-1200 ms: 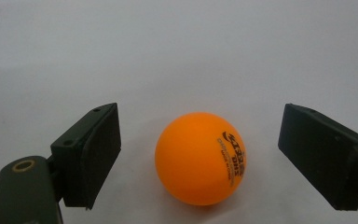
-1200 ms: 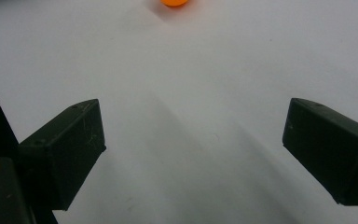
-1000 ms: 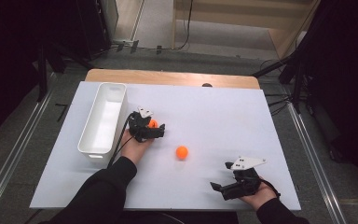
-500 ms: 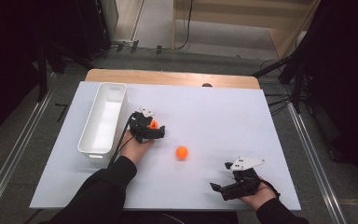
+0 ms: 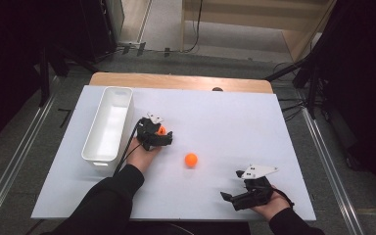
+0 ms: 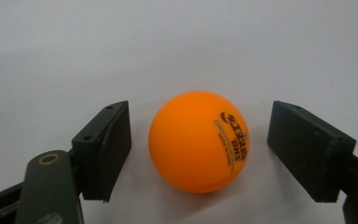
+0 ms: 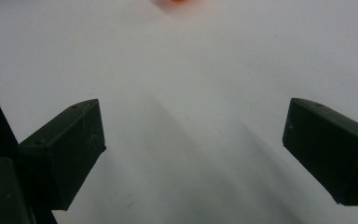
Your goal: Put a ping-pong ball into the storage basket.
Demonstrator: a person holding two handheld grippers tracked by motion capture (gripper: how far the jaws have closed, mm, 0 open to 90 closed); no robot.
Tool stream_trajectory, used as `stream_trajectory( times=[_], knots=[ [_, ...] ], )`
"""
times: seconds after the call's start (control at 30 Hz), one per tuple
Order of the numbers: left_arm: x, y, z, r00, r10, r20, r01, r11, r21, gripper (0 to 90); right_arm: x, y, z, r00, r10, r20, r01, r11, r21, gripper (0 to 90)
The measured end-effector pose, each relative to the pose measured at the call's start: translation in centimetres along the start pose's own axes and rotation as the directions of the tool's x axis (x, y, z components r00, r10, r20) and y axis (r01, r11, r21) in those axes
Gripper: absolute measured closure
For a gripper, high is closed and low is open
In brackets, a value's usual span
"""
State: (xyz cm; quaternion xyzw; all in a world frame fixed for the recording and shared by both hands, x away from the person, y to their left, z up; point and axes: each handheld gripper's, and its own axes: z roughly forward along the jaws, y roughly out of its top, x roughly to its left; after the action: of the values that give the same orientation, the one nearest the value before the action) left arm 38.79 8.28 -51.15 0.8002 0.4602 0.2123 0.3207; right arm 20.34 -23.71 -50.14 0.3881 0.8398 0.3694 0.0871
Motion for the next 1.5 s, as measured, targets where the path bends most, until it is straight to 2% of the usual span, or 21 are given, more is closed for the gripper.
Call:
stream_trajectory(
  times=[0.27,0.47,0.97,1.1,1.5],
  knots=[
    [0.02,-0.05,-0.02,0.9999,-0.005,0.01,0.005,0.9999,-0.011,27.1,0.02,0.0,-0.01,1.0,0.0,0.001,0.0,1.0,0.001,4.3],
    [0.17,-0.12,-0.16,0.9999,-0.014,0.003,0.014,0.9998,-0.015,33.3,0.04,-0.01,0.01,1.0,-0.003,0.005,0.003,1.0,0.001,4.3],
    [0.36,-0.23,-0.33,0.9999,-0.012,0.004,0.012,0.9997,-0.024,42.4,0.07,0.01,0.01,1.0,-0.003,0.002,0.003,1.0,0.001,4.3],
    [0.28,-0.23,-0.45,1.0,-0.001,0.005,0.001,0.9998,-0.021,49.2,0.07,0.01,0.0,1.0,-0.003,0.001,0.003,1.0,0.002,4.3],
    [0.23,-0.3,-0.42,0.9999,-0.002,0.01,0.002,0.9995,-0.031,49.9,0.13,-0.01,0.0,1.0,0.001,-0.002,-0.001,1.0,0.007,4.3]
  ],
)
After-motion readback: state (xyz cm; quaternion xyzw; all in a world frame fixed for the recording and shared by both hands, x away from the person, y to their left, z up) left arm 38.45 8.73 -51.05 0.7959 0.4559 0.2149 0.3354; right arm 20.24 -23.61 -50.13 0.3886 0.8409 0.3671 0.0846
